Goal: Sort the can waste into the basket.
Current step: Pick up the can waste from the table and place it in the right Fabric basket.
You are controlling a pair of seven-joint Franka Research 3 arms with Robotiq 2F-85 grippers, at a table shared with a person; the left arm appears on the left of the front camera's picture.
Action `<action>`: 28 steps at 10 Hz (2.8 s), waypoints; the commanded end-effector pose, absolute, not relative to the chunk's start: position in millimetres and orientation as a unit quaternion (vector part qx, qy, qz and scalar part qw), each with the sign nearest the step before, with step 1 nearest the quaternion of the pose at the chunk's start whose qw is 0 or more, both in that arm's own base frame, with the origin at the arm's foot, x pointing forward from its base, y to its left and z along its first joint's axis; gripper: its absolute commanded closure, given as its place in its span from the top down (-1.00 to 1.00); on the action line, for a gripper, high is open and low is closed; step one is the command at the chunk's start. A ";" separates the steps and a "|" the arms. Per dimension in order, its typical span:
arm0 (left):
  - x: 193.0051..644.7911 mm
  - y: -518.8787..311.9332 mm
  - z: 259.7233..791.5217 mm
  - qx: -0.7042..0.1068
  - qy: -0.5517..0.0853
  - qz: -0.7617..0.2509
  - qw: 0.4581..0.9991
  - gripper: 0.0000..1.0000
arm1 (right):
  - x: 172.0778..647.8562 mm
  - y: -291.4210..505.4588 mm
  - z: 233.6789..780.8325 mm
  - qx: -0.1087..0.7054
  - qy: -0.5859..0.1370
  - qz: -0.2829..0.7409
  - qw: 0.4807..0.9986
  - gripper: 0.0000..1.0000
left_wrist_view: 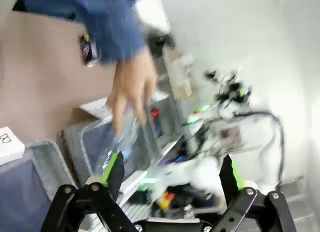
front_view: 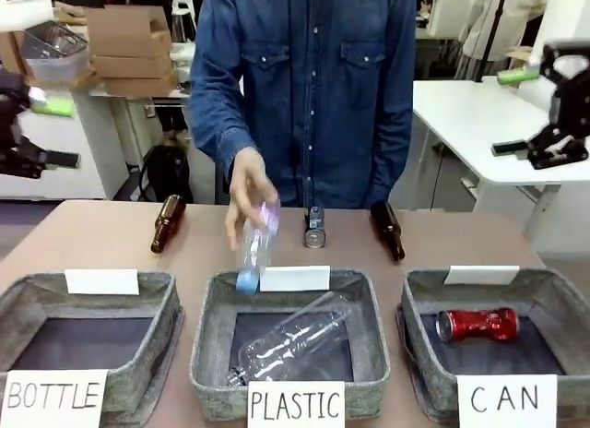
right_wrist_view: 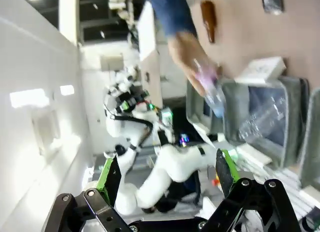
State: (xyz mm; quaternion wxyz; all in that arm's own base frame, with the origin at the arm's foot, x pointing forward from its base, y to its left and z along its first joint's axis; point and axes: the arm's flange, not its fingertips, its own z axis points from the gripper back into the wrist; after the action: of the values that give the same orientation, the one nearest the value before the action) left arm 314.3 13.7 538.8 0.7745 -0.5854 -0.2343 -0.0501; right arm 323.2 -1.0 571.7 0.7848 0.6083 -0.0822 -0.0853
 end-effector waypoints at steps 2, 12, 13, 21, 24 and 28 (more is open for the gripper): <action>307.9 -14.7 546.6 -0.537 -0.225 -0.114 0.805 1.00 | 317.6 -5.9 563.9 0.602 -0.055 -0.071 0.793 1.00; 307.9 -14.7 546.6 -0.537 -0.225 -0.114 0.805 1.00 | 317.6 -5.9 563.9 0.602 -0.055 -0.071 0.793 1.00; 307.9 -14.7 546.6 -0.537 -0.225 -0.114 0.805 1.00 | 318.3 -1.9 563.0 0.604 -0.058 -0.079 0.791 1.00; 307.9 -14.7 546.6 -0.537 -0.225 -0.114 0.805 1.00 | 509.5 241.9 475.3 0.219 -0.030 -0.019 0.975 1.00; 307.9 -14.7 546.6 -0.537 -0.225 -0.114 0.805 1.00 | 505.1 244.4 454.5 0.225 -0.035 0.012 0.974 1.00; 307.9 -14.7 546.6 -0.537 -0.225 -0.114 0.805 1.00 | 501.6 231.3 457.2 0.202 -0.071 -0.039 0.976 1.00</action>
State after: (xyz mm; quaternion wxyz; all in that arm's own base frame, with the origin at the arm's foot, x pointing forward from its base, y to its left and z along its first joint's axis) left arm 308.1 -17.1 544.9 0.8057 -0.5383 -0.2241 -0.1043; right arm 513.5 246.8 448.1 0.9848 0.1597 -0.0574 -0.0359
